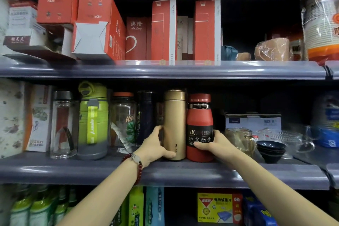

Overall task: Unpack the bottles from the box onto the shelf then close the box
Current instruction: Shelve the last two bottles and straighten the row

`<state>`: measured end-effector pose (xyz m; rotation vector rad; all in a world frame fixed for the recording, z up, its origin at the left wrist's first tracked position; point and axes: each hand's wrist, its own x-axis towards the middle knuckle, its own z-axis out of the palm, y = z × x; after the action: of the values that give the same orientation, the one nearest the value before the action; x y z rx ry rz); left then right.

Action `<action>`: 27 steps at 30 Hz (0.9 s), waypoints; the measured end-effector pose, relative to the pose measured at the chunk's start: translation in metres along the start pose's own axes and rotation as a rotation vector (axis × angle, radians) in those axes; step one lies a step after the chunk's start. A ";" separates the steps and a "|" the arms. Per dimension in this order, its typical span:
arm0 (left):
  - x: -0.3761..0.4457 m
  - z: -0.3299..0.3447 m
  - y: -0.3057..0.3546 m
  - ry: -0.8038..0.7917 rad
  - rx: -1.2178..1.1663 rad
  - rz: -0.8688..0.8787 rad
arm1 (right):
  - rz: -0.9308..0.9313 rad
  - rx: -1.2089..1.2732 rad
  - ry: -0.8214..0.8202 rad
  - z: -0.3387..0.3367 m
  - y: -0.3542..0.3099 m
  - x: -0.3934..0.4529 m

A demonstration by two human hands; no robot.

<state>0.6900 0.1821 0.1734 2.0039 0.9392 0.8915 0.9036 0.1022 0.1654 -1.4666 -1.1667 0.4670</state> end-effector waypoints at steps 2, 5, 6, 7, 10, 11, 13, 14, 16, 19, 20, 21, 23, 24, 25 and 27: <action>-0.003 0.001 0.002 0.049 0.050 0.014 | -0.005 -0.013 -0.006 0.000 -0.001 0.000; -0.005 0.003 0.005 0.059 0.093 0.031 | 0.001 -0.031 -0.008 -0.001 0.003 0.003; -0.007 0.002 0.006 0.051 0.108 0.031 | 0.002 -0.034 -0.014 -0.003 0.008 0.008; -0.008 0.002 0.007 0.046 0.124 0.039 | 0.000 -0.044 -0.018 -0.004 0.011 0.011; -0.015 -0.006 0.009 0.073 0.148 0.085 | -0.008 -0.141 0.042 -0.002 -0.012 -0.013; -0.019 -0.011 0.010 0.089 0.141 0.110 | -0.020 -0.195 0.086 0.000 -0.024 -0.026; -0.027 -0.025 0.009 0.138 0.109 0.160 | -0.076 -0.258 0.194 0.004 -0.039 -0.043; -0.031 -0.035 0.008 0.177 0.080 0.184 | -0.124 -0.289 0.262 0.007 -0.045 -0.050; -0.037 -0.056 0.005 0.281 0.013 0.231 | -0.276 -0.365 0.393 0.021 -0.054 -0.063; -0.044 -0.087 -0.005 0.439 -0.019 0.271 | -0.440 -0.393 0.442 0.056 -0.063 -0.074; -0.046 -0.095 -0.010 0.473 -0.015 0.266 | -0.480 -0.396 0.447 0.070 -0.068 -0.077; -0.048 -0.101 -0.016 0.490 -0.010 0.253 | -0.527 -0.402 0.466 0.084 -0.072 -0.080; -0.051 -0.109 -0.029 0.477 0.008 0.228 | -0.620 -0.418 0.533 0.111 -0.079 -0.083; -0.053 -0.110 -0.037 0.459 0.038 0.222 | -0.647 -0.425 0.553 0.123 -0.082 -0.083; -0.054 -0.109 -0.043 0.443 0.076 0.219 | -0.666 -0.430 0.557 0.135 -0.084 -0.083; -0.052 -0.104 -0.054 0.415 0.105 0.211 | -0.681 -0.433 0.507 0.159 -0.085 -0.082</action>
<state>0.5625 0.1971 0.1653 2.0741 1.0250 1.4419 0.7061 0.1025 0.1736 -1.3170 -1.2927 -0.6260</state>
